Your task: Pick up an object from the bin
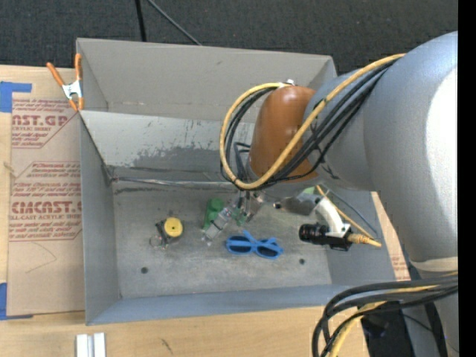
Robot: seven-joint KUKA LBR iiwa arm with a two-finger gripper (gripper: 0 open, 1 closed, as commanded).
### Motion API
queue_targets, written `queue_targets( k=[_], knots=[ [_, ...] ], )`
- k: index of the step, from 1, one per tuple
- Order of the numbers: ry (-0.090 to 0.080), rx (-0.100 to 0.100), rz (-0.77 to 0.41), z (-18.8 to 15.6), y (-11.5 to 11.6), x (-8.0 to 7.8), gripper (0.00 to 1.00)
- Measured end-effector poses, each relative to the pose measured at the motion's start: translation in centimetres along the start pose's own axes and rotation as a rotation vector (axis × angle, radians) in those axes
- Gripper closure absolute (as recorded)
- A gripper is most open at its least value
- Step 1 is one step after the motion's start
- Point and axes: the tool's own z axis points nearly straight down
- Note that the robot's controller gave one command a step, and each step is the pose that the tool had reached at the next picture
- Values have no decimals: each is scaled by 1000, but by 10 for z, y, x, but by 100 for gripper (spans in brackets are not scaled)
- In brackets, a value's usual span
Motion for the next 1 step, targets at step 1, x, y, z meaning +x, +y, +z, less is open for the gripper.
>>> queue_targets(
  k=[1],
  knots=[
    [-3,-1,5,79,30,-30,0]
  ],
)
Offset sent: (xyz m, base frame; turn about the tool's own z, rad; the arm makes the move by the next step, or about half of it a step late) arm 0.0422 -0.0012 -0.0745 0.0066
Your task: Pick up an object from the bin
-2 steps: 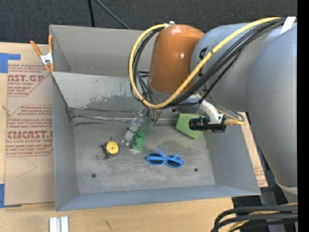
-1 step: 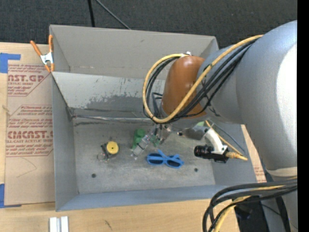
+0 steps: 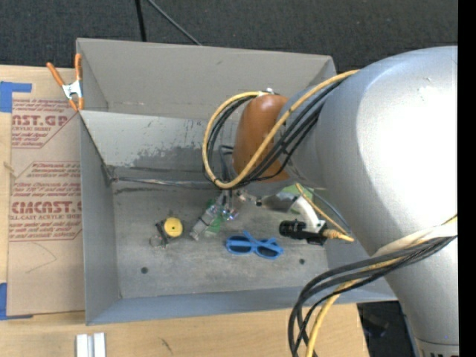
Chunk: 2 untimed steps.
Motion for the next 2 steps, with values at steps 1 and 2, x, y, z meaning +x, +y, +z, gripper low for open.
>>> queue_targets(
  k=[1,2],
  knots=[
    [-1,-4,0,-6,1,0,100],
    [-2,-9,22,-127,-24,35,100]
  ],
)
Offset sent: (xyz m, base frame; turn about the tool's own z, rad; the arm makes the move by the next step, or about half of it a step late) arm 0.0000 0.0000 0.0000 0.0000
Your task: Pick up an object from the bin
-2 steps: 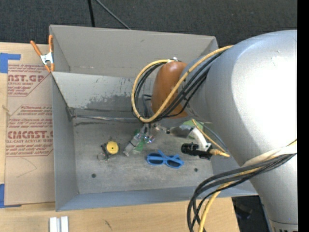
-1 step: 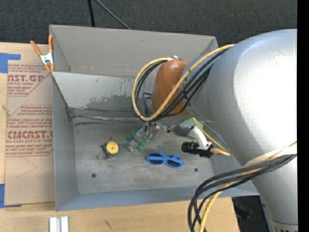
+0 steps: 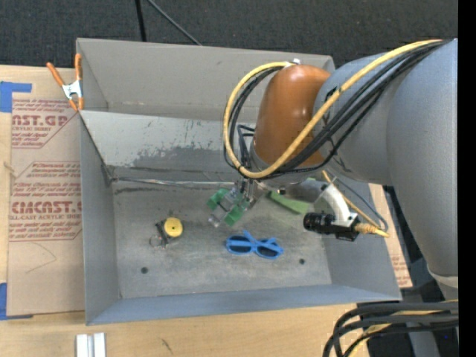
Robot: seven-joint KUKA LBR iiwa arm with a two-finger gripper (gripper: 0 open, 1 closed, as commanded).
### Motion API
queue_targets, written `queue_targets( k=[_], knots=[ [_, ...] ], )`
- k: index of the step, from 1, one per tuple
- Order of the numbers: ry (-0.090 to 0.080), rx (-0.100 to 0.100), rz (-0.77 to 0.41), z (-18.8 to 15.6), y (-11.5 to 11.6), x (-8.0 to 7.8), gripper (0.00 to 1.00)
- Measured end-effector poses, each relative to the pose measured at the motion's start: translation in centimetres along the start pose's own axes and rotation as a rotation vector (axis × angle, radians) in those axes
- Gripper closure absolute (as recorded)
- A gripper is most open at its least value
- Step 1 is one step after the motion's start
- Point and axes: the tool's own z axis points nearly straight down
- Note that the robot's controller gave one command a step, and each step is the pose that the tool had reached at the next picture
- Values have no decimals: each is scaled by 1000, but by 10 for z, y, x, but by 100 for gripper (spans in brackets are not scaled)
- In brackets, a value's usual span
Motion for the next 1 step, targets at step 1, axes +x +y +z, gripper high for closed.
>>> queue_targets(
  k=[1],
  knots=[
    [-5,-5,-5,-87,45,-25,100]
  ],
)
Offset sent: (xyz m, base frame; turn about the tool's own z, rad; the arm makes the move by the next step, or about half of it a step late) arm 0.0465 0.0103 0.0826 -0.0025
